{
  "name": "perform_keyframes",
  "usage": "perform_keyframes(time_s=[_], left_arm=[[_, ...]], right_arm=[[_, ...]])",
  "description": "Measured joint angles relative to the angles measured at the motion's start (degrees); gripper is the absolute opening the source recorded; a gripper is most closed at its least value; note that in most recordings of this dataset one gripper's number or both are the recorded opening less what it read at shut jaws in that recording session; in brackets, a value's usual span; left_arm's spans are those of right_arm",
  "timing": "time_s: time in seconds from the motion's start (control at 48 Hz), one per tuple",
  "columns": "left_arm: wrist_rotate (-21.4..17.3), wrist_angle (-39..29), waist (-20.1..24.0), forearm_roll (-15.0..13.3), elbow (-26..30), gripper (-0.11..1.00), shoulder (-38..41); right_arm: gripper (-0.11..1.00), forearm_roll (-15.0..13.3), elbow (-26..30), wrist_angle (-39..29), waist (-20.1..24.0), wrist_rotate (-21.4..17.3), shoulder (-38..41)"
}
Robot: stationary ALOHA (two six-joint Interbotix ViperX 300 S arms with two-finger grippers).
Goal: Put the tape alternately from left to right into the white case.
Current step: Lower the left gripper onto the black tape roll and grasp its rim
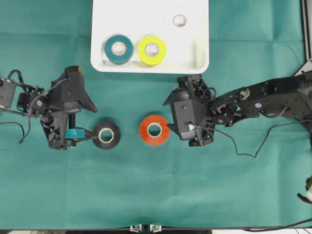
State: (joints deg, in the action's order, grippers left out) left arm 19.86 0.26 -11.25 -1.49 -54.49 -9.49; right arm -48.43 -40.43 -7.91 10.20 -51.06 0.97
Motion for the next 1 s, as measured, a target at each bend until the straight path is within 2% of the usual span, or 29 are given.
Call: perform_keyframes(time_s=[0.208, 0.687, 1.0], left_arm=[[1.58, -2.37, 0.0, 0.0, 2.2, 0.72, 3.87], [1.49, -7.21, -0.09, 0.0, 7.21, 0.72, 10.55], [1.49, -7.65, 0.0, 0.0, 8.96, 0.72, 13.18]], right_arm=[[0.74, -0.09, 0.0, 0.0, 0.0, 0.0, 0.0], [0.74, -0.09, 0.0, 0.0, 0.0, 0.0, 0.0], [0.74, 0.0, 0.0, 0.0, 0.0, 0.0, 0.0]])
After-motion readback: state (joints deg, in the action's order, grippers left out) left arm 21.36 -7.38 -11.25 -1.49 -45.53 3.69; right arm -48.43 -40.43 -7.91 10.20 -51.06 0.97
